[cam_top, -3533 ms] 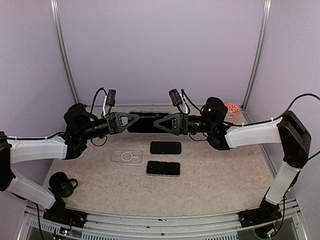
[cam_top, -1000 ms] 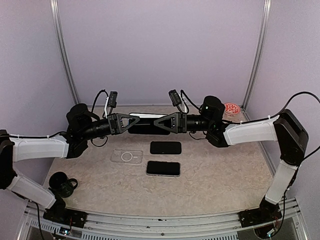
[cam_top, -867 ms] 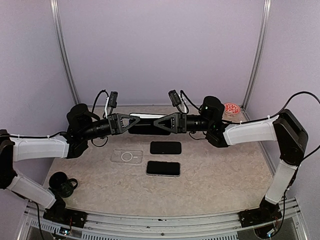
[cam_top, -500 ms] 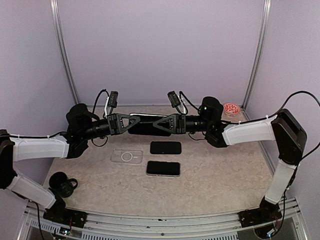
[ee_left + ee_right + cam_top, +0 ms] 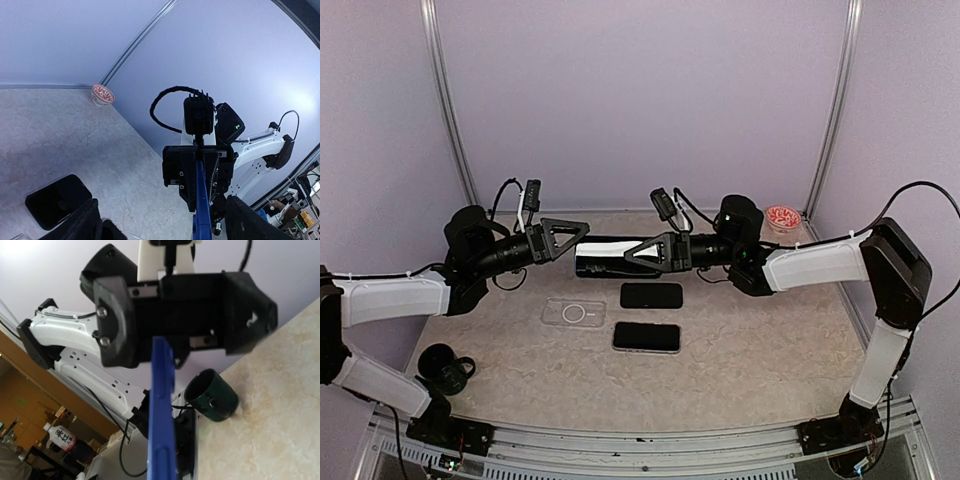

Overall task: Put the phone into the phone case
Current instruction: Pass from the left arm to the right, then install the phone into the phone case.

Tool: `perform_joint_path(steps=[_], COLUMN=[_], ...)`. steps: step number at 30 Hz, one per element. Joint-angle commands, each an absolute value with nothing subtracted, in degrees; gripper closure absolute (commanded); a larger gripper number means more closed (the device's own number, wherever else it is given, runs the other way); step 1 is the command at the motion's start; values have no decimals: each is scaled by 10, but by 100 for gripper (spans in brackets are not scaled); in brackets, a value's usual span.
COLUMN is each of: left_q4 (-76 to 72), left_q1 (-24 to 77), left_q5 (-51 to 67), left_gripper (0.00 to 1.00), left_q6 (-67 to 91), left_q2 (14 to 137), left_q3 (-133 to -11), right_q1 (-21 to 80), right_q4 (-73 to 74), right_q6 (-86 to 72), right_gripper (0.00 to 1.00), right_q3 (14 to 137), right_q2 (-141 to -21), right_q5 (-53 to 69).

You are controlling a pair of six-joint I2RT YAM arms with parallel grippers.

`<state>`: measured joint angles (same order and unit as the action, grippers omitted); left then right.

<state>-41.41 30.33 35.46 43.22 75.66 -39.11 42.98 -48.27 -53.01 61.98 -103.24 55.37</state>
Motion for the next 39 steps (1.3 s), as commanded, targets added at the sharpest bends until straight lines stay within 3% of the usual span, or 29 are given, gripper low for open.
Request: perform_joint_path(steps=[1,4,10,20,39], left_q4=[-370,-315,-194,-107,-150], left_q1=[283,272,248,209,164], left_q5=[320,282,188,130,139], left_gripper=[10,1,1,1,2], left_q6=[417,402,397,412,449], left_q2=[720,702,678,677,822], left_q3=[-373,-370,-368,-335,-326], right_q1=[424,422,421,421,432], right_q4=[-459,-407,-278,-239,-126], right_q6=[-510,-477,-435,-490,-579], right_gripper=[100,100,100,100,100], right_q3=[619,622,654,688,826], right_q2=[-1011,-1006,-1010,-1051,-1177], right_q5=[533,507,453,439,437])
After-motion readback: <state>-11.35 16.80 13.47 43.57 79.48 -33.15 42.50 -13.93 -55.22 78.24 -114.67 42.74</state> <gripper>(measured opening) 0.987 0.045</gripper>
